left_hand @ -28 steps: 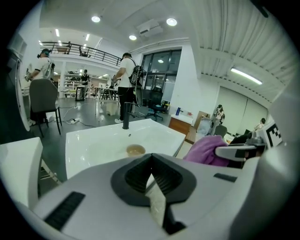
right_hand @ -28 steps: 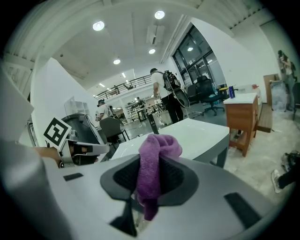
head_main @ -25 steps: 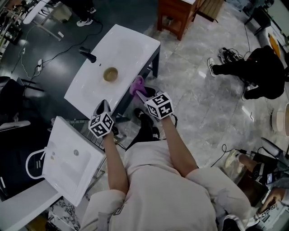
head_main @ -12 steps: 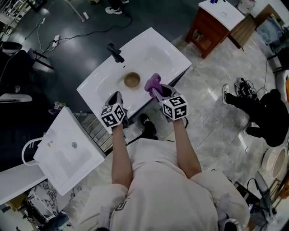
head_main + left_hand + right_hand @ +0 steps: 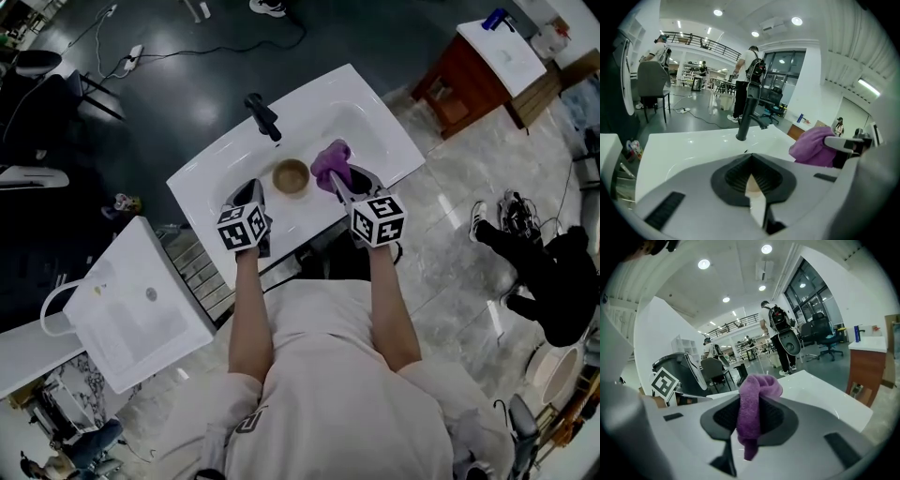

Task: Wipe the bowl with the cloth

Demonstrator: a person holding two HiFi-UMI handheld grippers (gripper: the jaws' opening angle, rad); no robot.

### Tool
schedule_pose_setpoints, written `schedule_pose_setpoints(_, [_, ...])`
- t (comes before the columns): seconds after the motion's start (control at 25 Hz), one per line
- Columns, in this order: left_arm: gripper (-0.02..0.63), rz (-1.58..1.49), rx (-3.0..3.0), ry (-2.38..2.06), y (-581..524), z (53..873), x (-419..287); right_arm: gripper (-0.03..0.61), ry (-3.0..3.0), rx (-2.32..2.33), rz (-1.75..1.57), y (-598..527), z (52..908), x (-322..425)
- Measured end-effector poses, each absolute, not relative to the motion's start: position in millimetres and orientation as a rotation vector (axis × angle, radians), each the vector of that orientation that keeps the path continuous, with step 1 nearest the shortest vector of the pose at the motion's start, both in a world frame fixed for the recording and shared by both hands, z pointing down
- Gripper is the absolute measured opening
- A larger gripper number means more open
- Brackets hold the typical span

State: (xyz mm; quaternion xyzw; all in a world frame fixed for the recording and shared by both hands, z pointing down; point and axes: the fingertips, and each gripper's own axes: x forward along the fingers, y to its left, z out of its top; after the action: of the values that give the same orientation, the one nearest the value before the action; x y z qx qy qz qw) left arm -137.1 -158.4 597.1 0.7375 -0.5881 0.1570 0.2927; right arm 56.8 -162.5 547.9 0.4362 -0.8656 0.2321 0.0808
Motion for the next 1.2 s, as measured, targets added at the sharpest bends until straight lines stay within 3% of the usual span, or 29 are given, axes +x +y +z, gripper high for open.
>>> schedule_pose_setpoints(0.52, [0.006, 0.624, 1.825, -1.45, -164.0, 679.7, -112.8, 0.087, -2.511, 1.038, 0.711, -189.1, 581.1, 57.7])
schedule_pose_setpoints(0.96, [0.01, 0.541, 1.708, -1.269, -178.3, 737.0, -116.4, 0.089, -2.412, 0.983, 0.754, -166.2, 603.9, 78.1])
schedule_pose_setpoints(1.2, [0.1, 0.427, 1.635, -1.188, -176.2, 751.9, -125.0, 0.089, -2.386, 0.956, 0.748, -155.0, 611.7, 75.7])
